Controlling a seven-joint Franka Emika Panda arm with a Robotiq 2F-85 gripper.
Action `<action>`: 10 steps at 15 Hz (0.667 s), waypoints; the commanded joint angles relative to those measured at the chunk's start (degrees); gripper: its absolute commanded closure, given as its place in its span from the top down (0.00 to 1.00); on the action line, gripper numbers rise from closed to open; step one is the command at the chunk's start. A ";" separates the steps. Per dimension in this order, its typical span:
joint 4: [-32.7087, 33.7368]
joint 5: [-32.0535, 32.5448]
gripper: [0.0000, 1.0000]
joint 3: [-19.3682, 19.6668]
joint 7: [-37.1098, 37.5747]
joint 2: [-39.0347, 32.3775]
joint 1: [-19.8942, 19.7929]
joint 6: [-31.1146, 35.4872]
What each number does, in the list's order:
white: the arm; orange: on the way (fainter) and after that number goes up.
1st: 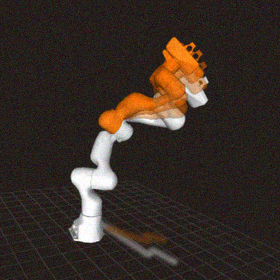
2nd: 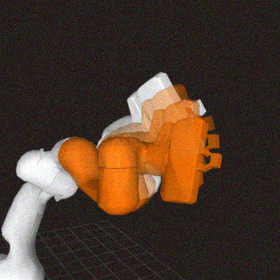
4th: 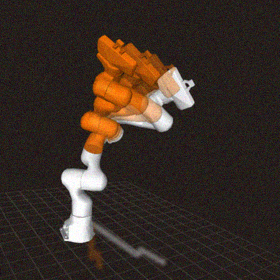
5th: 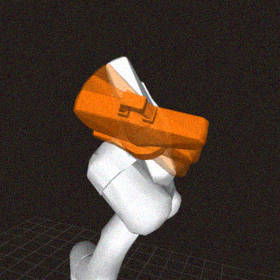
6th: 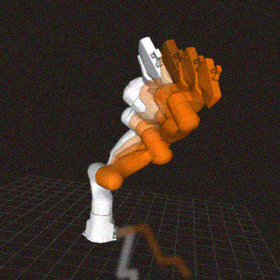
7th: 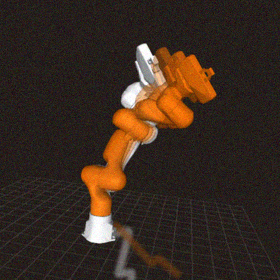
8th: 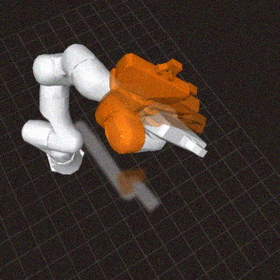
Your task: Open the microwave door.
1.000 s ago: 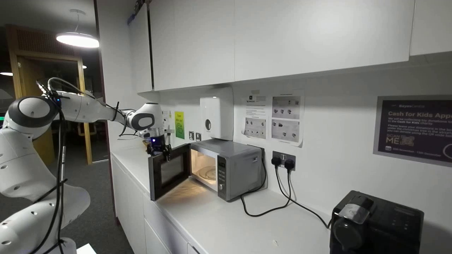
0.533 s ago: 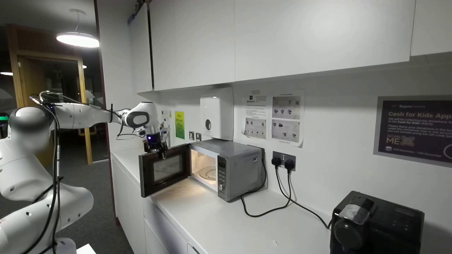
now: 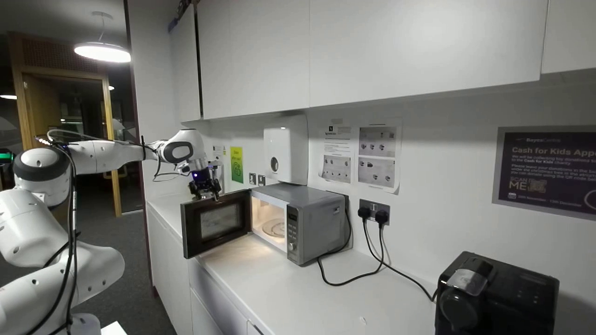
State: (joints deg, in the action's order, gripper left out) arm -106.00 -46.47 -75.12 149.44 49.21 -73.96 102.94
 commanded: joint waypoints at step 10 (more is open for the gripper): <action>9.66 -0.69 1.00 0.32 0.00 1.06 -4.22 -1.11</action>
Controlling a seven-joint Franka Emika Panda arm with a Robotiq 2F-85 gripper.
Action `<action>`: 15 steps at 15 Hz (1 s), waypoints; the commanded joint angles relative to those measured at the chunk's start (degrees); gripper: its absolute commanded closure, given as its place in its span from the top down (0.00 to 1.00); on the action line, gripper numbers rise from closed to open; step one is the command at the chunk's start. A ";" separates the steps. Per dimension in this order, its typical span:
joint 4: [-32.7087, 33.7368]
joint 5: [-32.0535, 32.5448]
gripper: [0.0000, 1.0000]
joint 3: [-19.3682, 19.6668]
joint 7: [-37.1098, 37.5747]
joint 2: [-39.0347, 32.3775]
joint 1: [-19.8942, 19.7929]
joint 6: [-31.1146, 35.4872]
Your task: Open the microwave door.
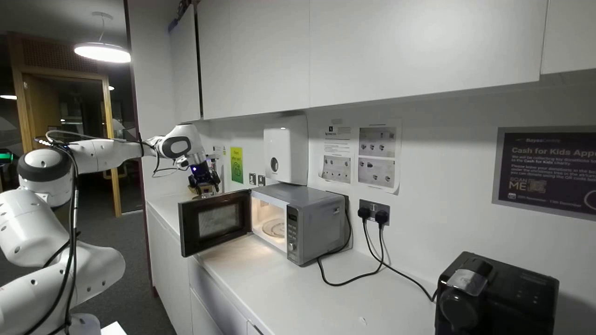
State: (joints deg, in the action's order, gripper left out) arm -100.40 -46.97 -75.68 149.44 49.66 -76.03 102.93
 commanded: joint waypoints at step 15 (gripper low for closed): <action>9.14 -0.14 1.00 12.27 0.00 3.23 -1.83 0.76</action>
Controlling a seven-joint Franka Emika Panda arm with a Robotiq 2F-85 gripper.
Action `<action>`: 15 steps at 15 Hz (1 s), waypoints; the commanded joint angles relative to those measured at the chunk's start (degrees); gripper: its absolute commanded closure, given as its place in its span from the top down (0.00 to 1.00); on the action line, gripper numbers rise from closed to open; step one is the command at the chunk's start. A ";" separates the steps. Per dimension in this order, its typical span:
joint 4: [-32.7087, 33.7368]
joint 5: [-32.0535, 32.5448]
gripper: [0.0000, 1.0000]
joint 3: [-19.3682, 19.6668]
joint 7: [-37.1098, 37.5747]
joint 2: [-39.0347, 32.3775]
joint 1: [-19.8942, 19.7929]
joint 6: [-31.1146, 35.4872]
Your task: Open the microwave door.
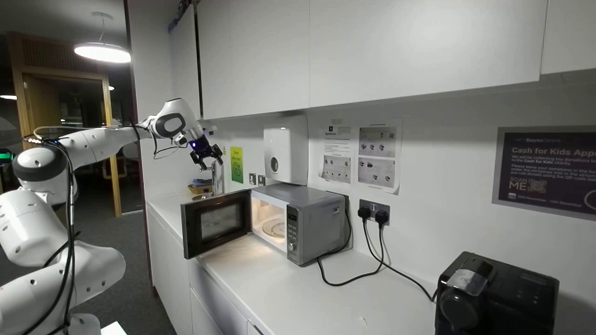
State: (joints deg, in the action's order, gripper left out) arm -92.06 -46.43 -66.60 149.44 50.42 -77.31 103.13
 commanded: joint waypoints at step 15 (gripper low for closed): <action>-5.68 -15.84 1.00 25.08 0.00 17.74 -4.69 -7.38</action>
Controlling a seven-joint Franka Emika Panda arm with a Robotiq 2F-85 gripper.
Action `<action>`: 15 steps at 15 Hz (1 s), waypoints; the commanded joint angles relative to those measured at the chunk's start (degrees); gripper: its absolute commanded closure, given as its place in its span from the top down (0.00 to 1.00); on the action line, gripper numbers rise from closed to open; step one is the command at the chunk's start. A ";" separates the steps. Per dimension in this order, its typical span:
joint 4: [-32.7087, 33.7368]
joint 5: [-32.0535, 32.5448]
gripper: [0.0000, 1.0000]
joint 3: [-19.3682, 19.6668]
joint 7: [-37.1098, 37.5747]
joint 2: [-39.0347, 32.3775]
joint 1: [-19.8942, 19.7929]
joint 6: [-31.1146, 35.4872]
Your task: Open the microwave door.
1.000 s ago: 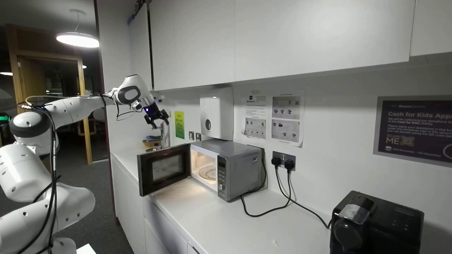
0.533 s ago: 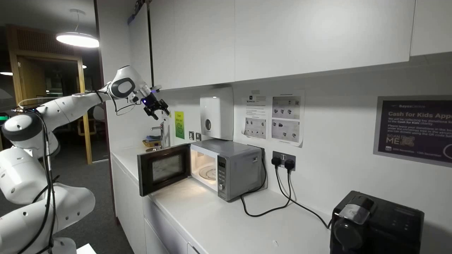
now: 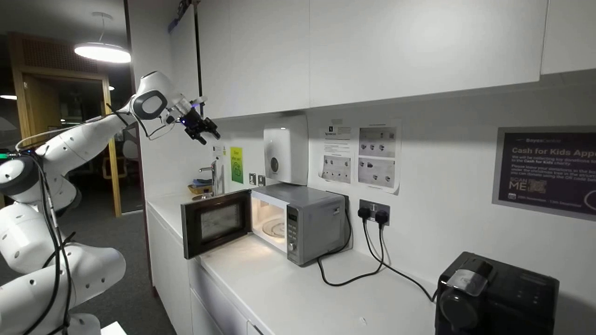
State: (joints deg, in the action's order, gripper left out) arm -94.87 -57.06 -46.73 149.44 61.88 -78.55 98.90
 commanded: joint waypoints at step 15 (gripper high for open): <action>-3.81 -7.16 1.00 8.41 0.00 10.23 -6.32 -5.93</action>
State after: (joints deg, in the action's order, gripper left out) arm -98.67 -64.22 -38.32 149.44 72.11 -84.86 92.97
